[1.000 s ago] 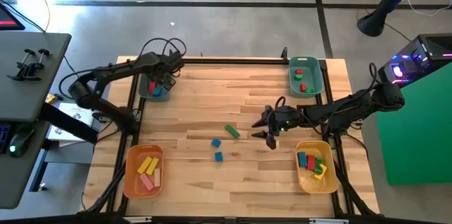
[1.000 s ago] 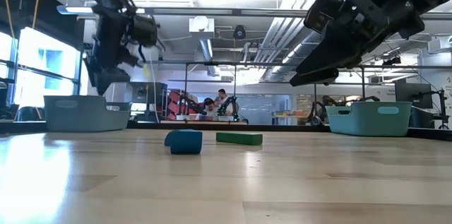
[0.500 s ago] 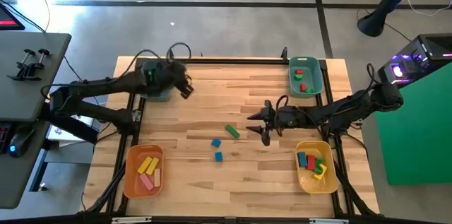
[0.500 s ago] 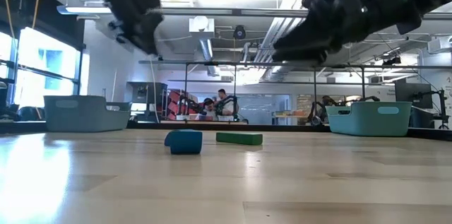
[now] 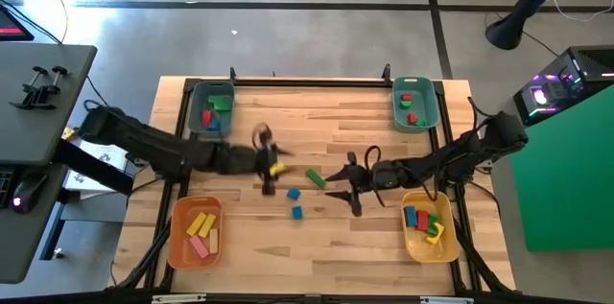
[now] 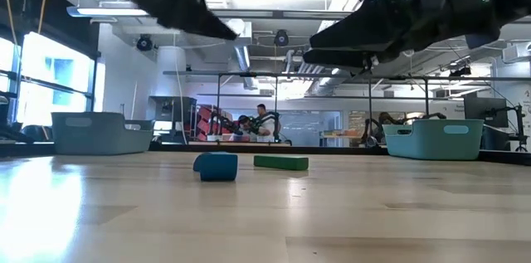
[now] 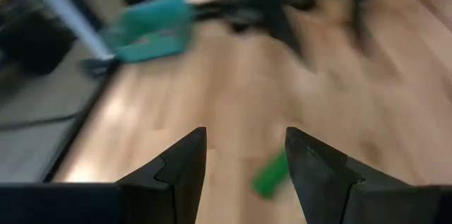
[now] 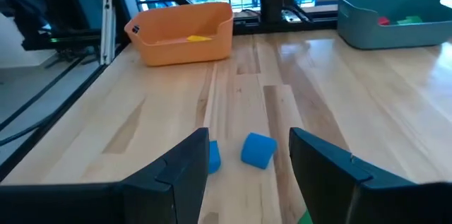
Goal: Sort blocks by size
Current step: Put the blue semicircle block into the green bin
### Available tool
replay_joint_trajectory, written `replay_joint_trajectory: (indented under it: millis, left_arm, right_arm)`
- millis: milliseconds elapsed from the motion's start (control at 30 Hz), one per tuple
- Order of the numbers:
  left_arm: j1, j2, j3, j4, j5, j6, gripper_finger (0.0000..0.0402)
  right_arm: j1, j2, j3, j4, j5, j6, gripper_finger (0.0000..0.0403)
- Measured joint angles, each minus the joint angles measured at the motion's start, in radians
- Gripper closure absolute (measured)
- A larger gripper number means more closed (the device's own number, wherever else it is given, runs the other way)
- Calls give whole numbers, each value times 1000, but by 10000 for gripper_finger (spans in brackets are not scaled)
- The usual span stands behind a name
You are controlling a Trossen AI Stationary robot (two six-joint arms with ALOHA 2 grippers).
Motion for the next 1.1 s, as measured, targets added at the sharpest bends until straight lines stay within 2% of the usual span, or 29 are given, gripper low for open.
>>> replay_joint_trajectory:
  millis: [133, 233, 333, 467, 567, 767, 933, 1100]
  left_arm:
    - [-100, 114, -1, 5, 6, 40, 225]
    - [-139, 199, -3, 27, 8, -62, 225]
    - [-143, 254, -3, 56, 88, -170, 225]
    - [-106, 283, -3, 93, 237, -218, 225]
    - [-56, 284, -13, 140, 281, -201, 225]
    - [52, 285, -71, 265, 393, -178, 225]
    - [79, 286, -90, 232, 400, -81, 225]
    - [72, 306, -92, 271, 402, 0, 225]
  right_arm:
    - [7, -40, 0, -40, 0, 0, 212]
    - [18, -123, 0, -116, 5, -8, 212]
    - [35, -235, 0, -224, 37, -8, 212]
    - [66, -366, 1, -343, 126, -19, 212]
    - [90, -426, 1, -382, 177, -18, 212]
    - [165, -481, 1, -457, 214, -11, 212]
    - [224, -478, 1, -475, 352, -8, 212]
    - [229, -476, 1, -486, 403, -7, 212]
